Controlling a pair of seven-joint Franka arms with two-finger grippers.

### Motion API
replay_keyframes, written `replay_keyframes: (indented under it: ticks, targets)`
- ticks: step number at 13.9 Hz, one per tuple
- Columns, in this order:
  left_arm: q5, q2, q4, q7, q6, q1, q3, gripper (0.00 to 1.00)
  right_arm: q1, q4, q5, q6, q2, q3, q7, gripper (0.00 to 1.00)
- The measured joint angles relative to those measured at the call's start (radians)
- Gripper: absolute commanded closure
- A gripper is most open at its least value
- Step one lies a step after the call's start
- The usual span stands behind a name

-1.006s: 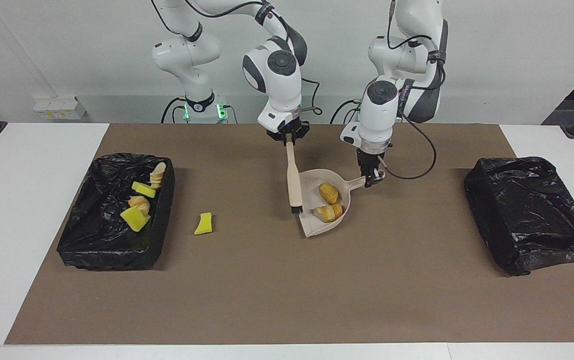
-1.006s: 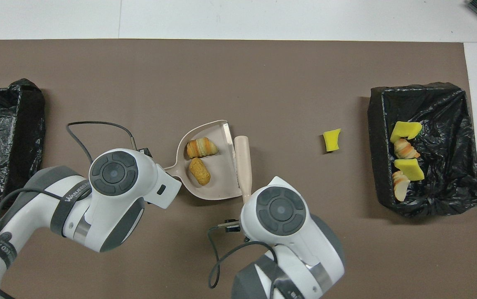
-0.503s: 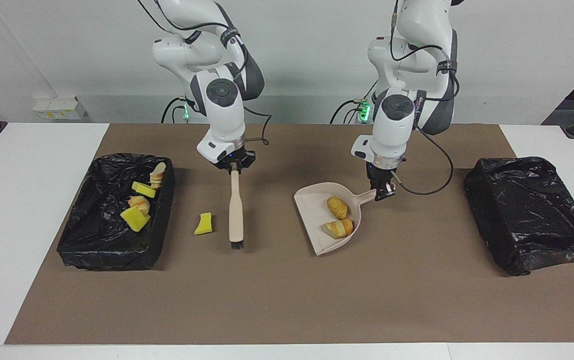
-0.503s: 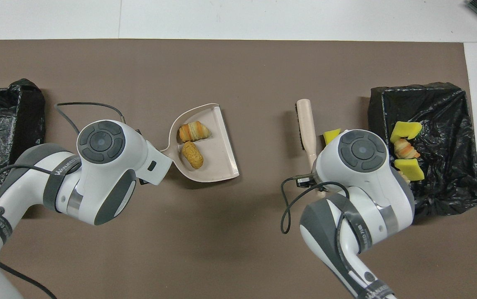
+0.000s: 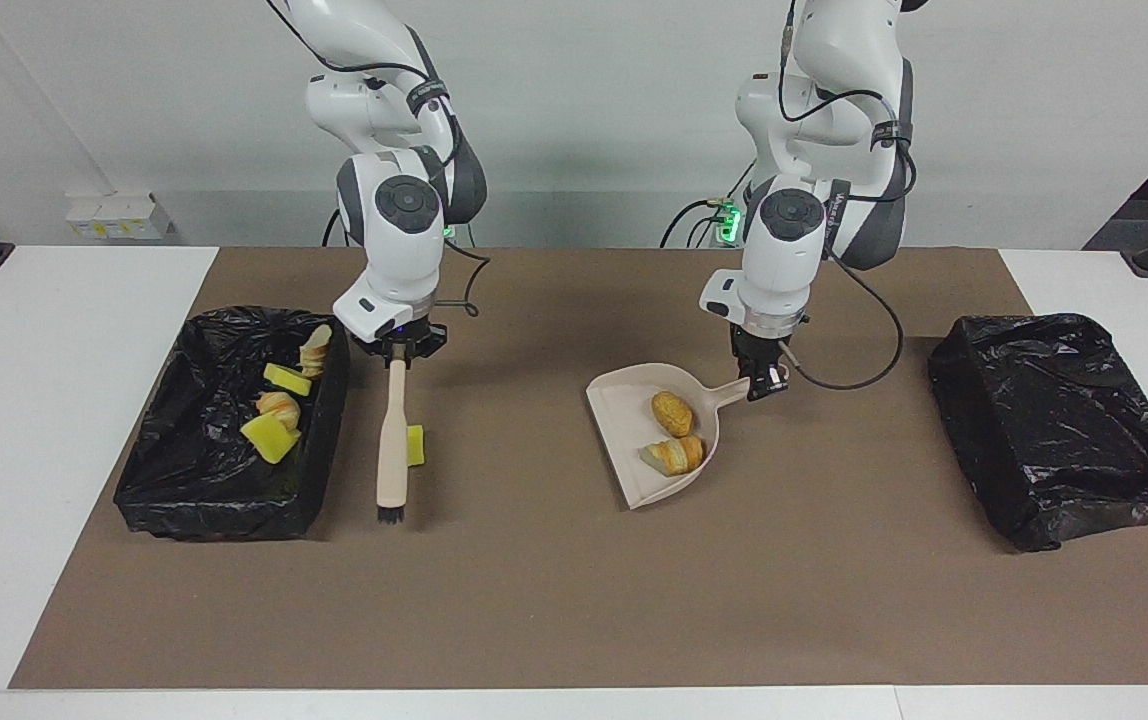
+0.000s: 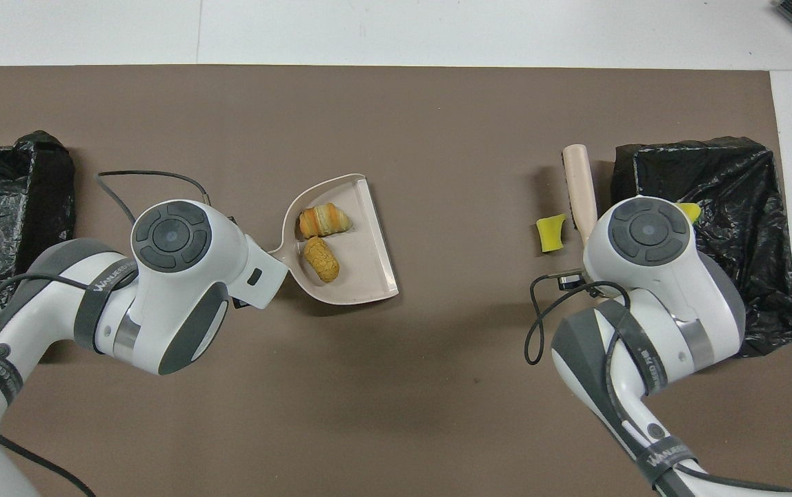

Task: Sweep and dump trash in bin
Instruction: 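Reach the brush to the yellow sponge and sweep it toward the dustpan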

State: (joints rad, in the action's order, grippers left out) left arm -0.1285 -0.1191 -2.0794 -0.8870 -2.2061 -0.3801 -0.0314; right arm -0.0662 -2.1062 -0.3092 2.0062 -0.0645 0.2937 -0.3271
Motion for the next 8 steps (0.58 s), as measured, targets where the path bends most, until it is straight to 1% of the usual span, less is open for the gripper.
replay_keyframes:
  ticks: [2, 5, 7, 8]
  targets:
    - [0.000, 0.000, 0.000, 0.000, 0.003, -0.006, -0.001, 1.00, -0.019, -0.027, -0.002, -0.002, 0.002, 0.001, 0.000, 1.00]
    - [0.000, 0.000, -0.001, 0.000, 0.007, -0.028, -0.008, 1.00, -0.009, -0.080, -0.001, 0.006, 0.001, 0.013, 0.000, 1.00]
    - [0.001, 0.000, -0.001, 0.002, 0.017, -0.038, -0.009, 1.00, 0.048, -0.088, 0.042, 0.007, 0.001, 0.017, -0.004, 1.00]
    - [0.001, 0.000, -0.001, 0.005, 0.023, -0.038, -0.009, 1.00, 0.094, -0.087, 0.093, 0.007, 0.002, 0.019, -0.008, 1.00]
